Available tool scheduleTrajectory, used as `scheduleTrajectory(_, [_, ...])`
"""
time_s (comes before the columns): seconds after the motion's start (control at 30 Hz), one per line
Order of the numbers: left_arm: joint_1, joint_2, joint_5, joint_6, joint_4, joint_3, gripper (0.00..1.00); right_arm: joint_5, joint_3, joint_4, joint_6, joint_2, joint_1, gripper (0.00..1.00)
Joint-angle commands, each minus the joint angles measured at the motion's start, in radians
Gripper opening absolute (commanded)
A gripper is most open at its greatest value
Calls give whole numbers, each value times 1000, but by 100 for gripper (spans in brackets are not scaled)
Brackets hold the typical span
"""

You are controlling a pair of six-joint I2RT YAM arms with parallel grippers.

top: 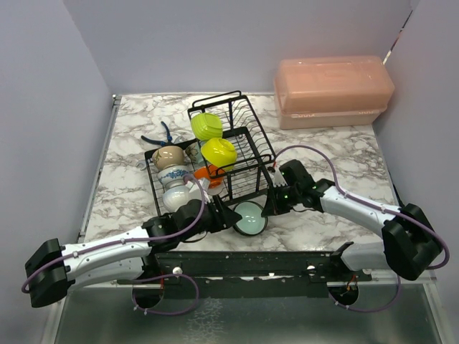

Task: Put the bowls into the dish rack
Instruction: Pick up the bowl from the center of the board.

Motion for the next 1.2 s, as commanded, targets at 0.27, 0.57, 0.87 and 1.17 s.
scheduleTrajectory(0.27, [-6,152,-42,1,-37,54,52,11,-14,-99,-18,31,28,0])
scheduleTrajectory(0.57, [-14,278,-55,38,-106,119,29,20,4,-107,-16,5,30,0])
scheduleTrajectory(0.87, [-31,279,-95,73,-155,150,0,63,14,-125,-2,-87,30,24])
scheduleTrajectory(1.17, [-31,145,-141,67,-158,133,0,109,19,-144,4,-193,30,64])
